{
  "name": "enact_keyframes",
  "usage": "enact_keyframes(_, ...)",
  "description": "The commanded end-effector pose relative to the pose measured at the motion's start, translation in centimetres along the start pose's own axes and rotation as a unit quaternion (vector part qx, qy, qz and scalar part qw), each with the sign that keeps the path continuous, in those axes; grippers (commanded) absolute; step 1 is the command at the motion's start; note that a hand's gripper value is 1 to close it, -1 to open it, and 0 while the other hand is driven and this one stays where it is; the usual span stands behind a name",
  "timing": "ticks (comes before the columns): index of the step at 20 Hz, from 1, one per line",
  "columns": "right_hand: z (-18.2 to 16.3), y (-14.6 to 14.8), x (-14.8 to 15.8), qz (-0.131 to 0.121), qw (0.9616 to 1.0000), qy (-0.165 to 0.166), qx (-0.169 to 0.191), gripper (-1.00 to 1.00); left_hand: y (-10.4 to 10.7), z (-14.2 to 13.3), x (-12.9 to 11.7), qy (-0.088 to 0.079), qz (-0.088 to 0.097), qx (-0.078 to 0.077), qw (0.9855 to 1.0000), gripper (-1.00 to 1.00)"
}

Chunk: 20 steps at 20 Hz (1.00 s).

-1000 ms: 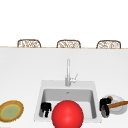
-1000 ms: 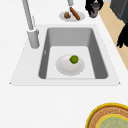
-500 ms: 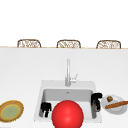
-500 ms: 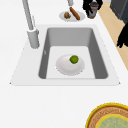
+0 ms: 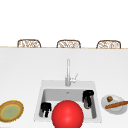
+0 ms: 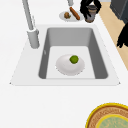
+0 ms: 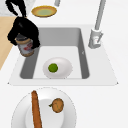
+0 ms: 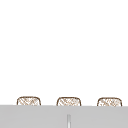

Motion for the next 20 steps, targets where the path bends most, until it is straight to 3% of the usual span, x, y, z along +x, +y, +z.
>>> enact_keyframes(1, -1.3, -0.7, 1.9, -0.015, 0.9995, -0.027, -0.004, 1.00, 0.0, 0.0, 0.0, 0.000, 0.000, 0.000, 1.0000, 0.00)
enact_keyframes(6, -4.2, -0.3, 3.4, -0.010, 0.9986, -0.051, -0.002, 1.00, 0.0, 0.0, 0.0, 0.000, 0.000, 0.000, 1.0000, 0.00)
enact_keyframes(12, -7.9, -0.7, 5.4, -0.025, 0.9962, -0.083, -0.008, 1.00, 0.0, 0.0, 0.0, 0.000, 0.000, 0.000, 1.0000, 0.00)
enact_keyframes(20, -14.9, 1.1, 8.6, -0.012, 0.9972, -0.073, -0.003, 1.00, 0.0, 0.0, 0.0, 0.000, 0.000, 0.000, 1.0000, 0.00)
